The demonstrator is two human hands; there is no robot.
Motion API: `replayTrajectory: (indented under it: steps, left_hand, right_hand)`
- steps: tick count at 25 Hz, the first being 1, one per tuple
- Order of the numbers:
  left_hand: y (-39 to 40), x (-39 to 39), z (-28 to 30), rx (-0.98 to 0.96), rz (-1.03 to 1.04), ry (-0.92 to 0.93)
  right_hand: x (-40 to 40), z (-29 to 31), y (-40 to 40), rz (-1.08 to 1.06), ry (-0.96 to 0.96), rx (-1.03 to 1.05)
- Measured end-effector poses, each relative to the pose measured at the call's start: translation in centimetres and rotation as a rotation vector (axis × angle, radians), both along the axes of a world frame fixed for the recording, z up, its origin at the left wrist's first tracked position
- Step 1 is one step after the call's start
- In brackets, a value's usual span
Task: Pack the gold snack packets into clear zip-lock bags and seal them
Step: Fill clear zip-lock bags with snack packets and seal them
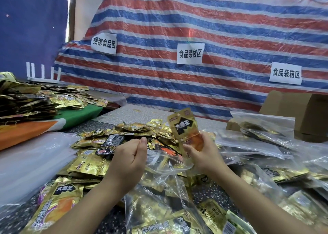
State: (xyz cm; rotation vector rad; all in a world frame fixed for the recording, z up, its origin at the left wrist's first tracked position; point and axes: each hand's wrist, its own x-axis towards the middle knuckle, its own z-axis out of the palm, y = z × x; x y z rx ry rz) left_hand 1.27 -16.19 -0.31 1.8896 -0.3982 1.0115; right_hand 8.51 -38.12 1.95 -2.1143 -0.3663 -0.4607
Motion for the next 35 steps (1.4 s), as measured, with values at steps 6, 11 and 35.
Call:
replayTrajectory:
  steps: [6,11,35]
  left_hand:
    - [-0.1,0.0,-0.1,0.005,-0.006,-0.006]
    - [-0.1,-0.1,-0.1,0.011,0.006,-0.014]
    - [-0.4,-0.3,-0.4,0.018,-0.005,0.012]
  right_hand:
    - [-3.8,-3.1,-2.6,0.011,-0.063,0.352]
    - [-5.1,-4.6,-4.4,0.089,0.056,0.313]
    - [-5.3,-5.0,-4.9,0.052,0.093,0.139]
